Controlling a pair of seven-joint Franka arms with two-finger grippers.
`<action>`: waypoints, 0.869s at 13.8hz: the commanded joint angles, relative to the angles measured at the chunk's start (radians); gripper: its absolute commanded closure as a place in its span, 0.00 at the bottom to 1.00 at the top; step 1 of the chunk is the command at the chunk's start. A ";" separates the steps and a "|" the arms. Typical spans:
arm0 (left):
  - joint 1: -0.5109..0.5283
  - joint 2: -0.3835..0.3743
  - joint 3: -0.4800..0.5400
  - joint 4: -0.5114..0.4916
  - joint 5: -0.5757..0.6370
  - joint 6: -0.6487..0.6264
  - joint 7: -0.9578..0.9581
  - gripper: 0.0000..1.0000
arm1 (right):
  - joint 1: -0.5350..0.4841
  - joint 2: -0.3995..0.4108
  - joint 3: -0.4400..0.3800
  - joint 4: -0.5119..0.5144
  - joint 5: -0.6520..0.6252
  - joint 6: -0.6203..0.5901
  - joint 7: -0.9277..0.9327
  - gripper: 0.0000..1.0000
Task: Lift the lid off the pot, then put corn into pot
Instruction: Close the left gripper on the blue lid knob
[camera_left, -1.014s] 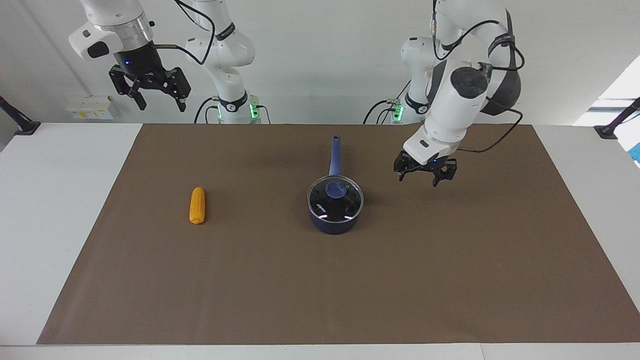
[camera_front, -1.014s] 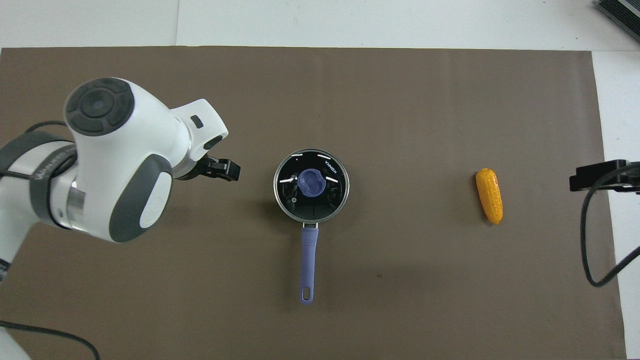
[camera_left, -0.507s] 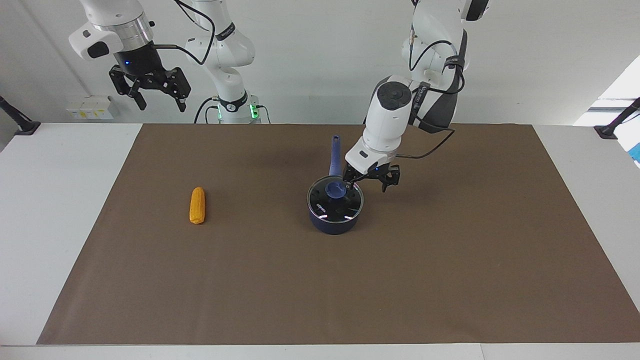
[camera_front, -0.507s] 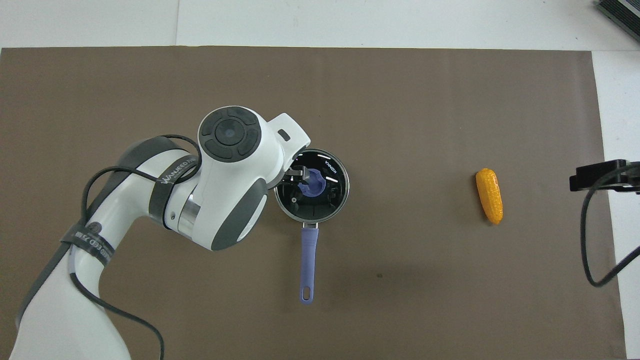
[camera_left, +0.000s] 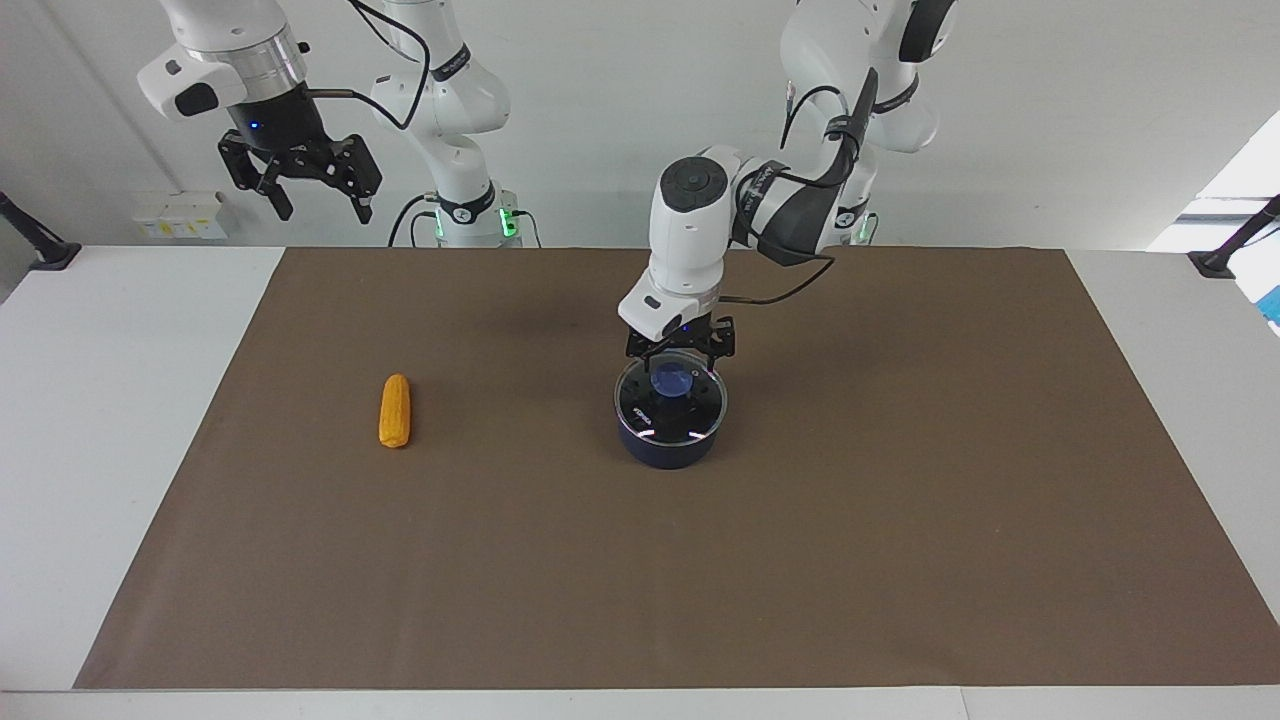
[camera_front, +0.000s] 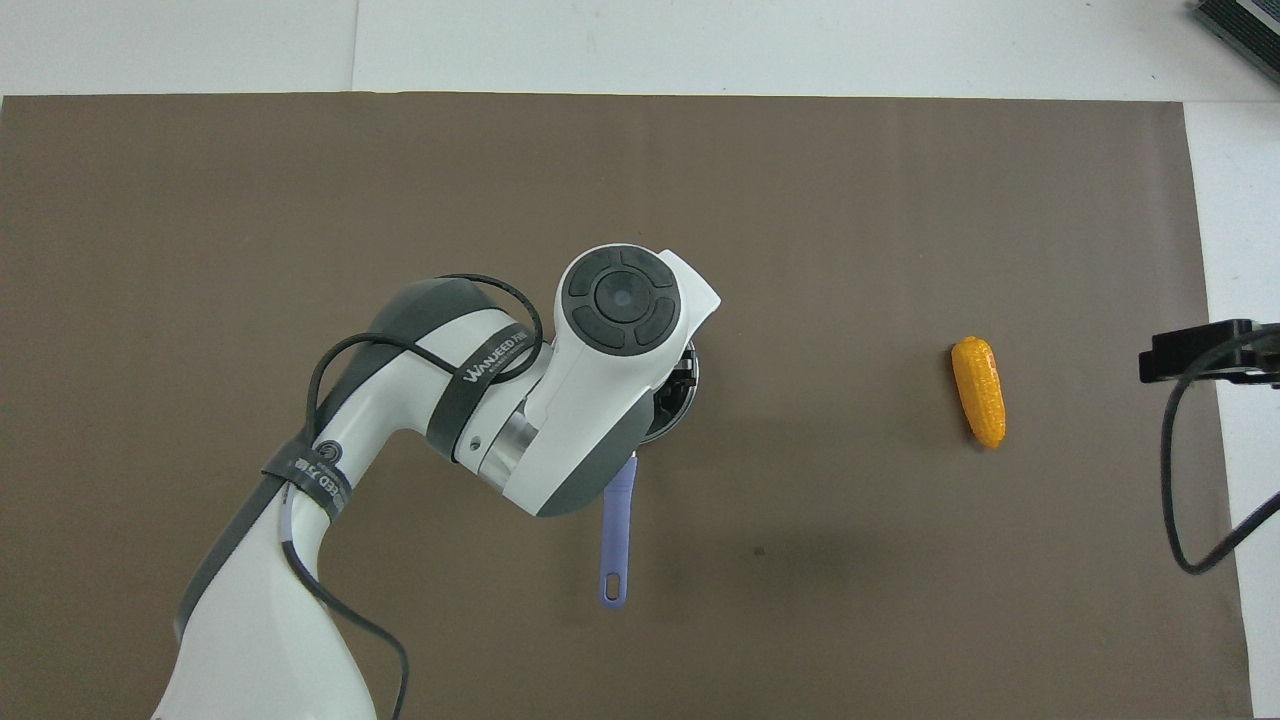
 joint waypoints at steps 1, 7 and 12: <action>-0.024 0.042 0.019 0.056 0.023 -0.022 -0.027 0.00 | -0.009 -0.013 0.003 -0.014 -0.010 0.007 -0.026 0.00; -0.009 0.035 0.017 0.013 0.013 0.067 -0.044 0.00 | -0.009 -0.013 0.003 -0.014 -0.010 0.007 -0.024 0.00; 0.000 0.031 0.019 0.001 0.013 0.061 -0.044 0.08 | -0.009 -0.014 0.006 -0.014 -0.008 0.003 -0.032 0.00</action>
